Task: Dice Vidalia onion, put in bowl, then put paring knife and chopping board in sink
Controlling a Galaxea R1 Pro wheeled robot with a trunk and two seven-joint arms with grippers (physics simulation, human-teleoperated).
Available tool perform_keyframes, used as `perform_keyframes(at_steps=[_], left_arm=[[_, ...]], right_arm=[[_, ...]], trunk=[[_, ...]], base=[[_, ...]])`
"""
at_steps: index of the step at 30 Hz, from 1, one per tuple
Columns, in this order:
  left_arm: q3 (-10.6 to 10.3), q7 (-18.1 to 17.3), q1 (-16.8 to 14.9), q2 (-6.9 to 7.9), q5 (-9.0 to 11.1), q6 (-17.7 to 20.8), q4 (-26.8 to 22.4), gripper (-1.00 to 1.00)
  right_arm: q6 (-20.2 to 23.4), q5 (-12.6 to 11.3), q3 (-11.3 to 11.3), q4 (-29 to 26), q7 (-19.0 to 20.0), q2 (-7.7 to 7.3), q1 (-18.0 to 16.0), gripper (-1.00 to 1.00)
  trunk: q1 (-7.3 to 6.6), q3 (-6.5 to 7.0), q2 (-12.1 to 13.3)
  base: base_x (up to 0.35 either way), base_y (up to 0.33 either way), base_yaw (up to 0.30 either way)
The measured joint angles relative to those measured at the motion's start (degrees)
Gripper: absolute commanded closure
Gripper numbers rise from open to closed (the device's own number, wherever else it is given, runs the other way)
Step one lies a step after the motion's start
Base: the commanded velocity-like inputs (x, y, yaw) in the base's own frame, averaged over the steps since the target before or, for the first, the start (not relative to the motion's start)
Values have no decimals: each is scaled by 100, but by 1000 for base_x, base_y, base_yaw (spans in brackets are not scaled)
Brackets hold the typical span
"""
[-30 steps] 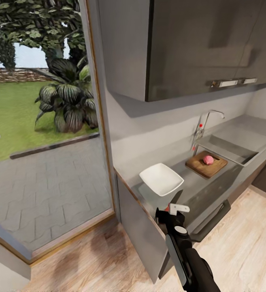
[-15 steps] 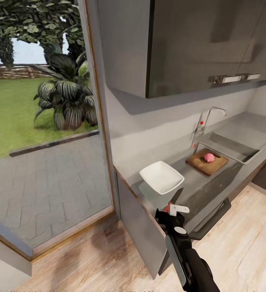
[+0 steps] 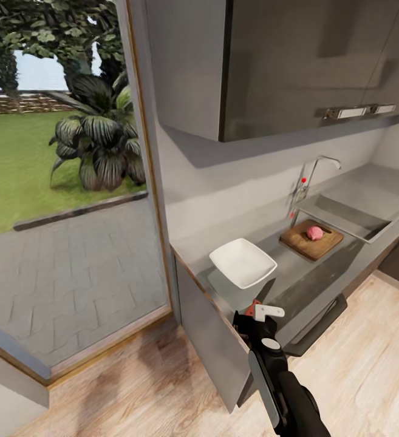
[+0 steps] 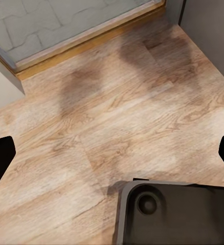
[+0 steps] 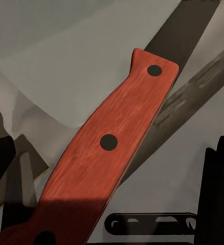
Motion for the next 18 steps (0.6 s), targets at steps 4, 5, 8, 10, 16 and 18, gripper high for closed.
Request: perform_keyframes(at_steps=[4,5,8,10,16,18], left_arm=[[0,0,0,1,0,0,1,-100],[0,0,0,0,0,0,1,-100],[0,0,0,-1,0,0,1,-100],[0,0,0,-2,0,0,1,-100],[0,0,0,-2,0,0,1,-100],[0,0,0,1,0,0,1,-100]], right_arm=[[1,-1,0,-8,0,0,0,-100],[1,-1,0,-8,0,0,0,-100],[1,0,0,-9,0,0,0,-100],[1,-6,-3,-11,1,0,0,-100],[1,-18,-8,-15,2,0,0,-100],[-2,-19,-8,-14,-2,0,0,-100]], trunk=[[0,-5,0],[0,-6,0],[0,-7,0],[0,-7,0],[0,-7,0],[0,-7,0]], base=[[0,0,0],[0,0,0],[0,0,0],[0,0,0],[0,0,0],[0,0,0]])
